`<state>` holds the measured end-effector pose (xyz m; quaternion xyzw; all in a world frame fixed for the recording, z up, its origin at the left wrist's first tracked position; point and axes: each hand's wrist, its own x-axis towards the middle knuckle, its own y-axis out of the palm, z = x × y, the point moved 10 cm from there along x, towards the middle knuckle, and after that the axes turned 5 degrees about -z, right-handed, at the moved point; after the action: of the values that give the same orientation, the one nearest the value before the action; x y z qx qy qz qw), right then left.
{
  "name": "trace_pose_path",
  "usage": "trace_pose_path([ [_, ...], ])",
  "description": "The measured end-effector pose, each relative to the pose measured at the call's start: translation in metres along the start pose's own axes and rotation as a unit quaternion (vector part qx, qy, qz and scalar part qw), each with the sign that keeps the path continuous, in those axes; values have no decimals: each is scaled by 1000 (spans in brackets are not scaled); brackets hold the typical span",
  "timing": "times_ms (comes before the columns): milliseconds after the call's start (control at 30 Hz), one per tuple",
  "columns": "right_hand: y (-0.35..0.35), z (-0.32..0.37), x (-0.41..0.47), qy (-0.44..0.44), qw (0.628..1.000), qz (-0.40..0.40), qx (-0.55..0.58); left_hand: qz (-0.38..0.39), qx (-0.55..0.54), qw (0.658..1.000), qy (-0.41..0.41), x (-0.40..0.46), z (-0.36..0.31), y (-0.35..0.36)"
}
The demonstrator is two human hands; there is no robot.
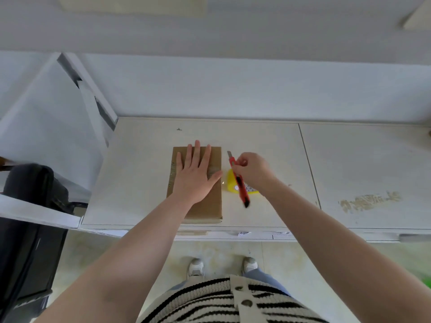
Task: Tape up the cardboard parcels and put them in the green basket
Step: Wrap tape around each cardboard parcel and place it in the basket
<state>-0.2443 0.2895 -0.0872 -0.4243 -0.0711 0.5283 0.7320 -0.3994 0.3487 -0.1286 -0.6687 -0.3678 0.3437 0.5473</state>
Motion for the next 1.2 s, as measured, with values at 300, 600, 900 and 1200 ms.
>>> trace_pose_path([
  [300,8,3,-7,-42,976,61,-204,-1,-6,1000,-4,-1,6,-1],
  [600,23,-5,-1,-31,955,134,-262,-2,0,1000,7,0,6,-1],
  [900,37,0,4,-48,918,166,-357,-2,7,1000,16,-2,6,-3],
  [1200,43,4,11,-89,871,220,-430,-7,5,1000,20,-3,5,-2],
])
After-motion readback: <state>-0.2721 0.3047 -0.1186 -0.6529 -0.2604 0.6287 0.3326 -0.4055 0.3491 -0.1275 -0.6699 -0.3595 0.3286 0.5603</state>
